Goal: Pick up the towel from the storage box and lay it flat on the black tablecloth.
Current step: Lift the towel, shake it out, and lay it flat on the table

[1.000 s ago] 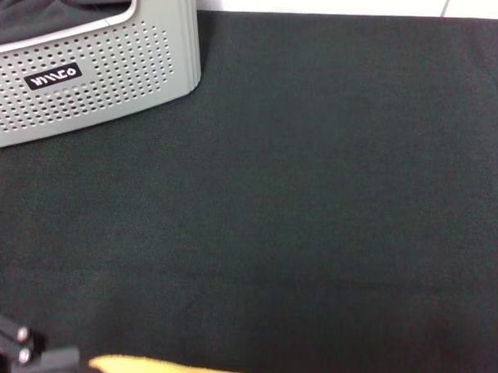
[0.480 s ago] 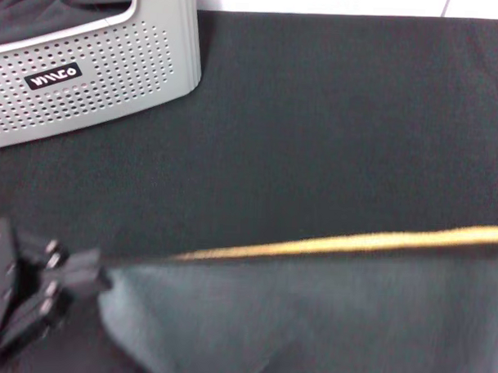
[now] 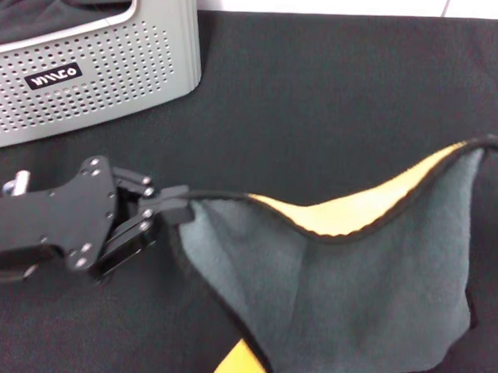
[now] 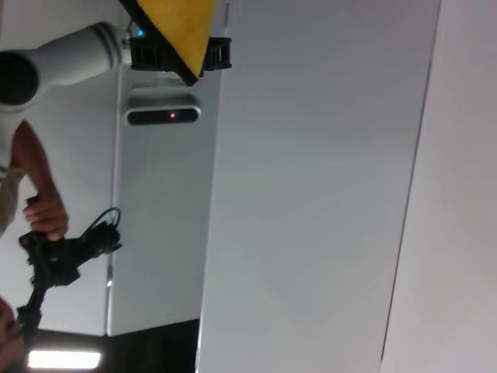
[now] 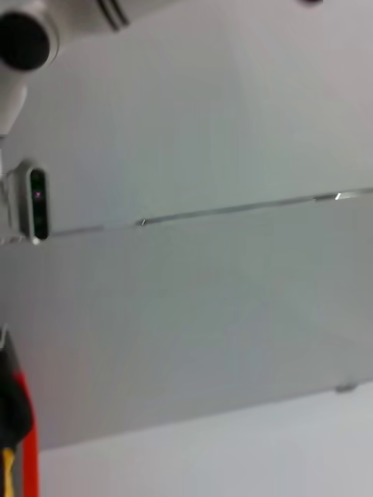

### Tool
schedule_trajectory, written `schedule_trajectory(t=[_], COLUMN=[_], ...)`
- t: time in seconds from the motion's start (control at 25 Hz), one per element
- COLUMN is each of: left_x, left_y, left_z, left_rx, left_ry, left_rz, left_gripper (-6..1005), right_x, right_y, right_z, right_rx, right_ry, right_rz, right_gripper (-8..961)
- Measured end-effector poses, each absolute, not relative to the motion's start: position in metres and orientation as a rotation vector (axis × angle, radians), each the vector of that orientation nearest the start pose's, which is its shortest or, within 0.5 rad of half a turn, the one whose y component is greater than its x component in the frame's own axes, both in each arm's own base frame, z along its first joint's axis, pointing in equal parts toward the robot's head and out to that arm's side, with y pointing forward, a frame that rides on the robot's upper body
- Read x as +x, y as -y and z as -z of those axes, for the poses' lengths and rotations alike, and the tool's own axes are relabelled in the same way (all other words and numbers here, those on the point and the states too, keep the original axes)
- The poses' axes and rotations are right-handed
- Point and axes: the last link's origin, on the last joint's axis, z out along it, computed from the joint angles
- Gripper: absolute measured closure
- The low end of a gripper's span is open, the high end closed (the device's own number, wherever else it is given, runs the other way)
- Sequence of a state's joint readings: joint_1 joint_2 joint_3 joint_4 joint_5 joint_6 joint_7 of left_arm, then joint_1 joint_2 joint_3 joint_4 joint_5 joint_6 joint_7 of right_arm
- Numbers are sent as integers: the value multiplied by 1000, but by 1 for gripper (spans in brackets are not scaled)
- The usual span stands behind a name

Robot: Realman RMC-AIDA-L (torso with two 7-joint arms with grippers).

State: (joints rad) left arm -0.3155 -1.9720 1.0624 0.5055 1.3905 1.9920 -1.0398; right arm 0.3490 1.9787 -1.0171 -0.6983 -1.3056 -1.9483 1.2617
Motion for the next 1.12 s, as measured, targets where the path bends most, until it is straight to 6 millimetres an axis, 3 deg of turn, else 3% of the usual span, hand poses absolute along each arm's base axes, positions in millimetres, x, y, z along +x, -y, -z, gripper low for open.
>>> schedule_trajectory(t=[0.28,0.72,1.12], left_x=[-257,-254,-254], left_y=[-253,-263,-274], left_z=[-15,-15,8], left_rx=[-2651,-2482,-2485], left_ry=[262,175,189], left_rz=[1324,1323,1198], left_gripper=[963,963,962], right_x=[233,239,238], right_y=[-284,-312,-329], right_z=[-56,-33,-12], right_rx=[-2619,-2534,-2520], right_ry=[-249,-375,-405], right_rz=[-1341,-1243,-1139], right_gripper=[941,941,941])
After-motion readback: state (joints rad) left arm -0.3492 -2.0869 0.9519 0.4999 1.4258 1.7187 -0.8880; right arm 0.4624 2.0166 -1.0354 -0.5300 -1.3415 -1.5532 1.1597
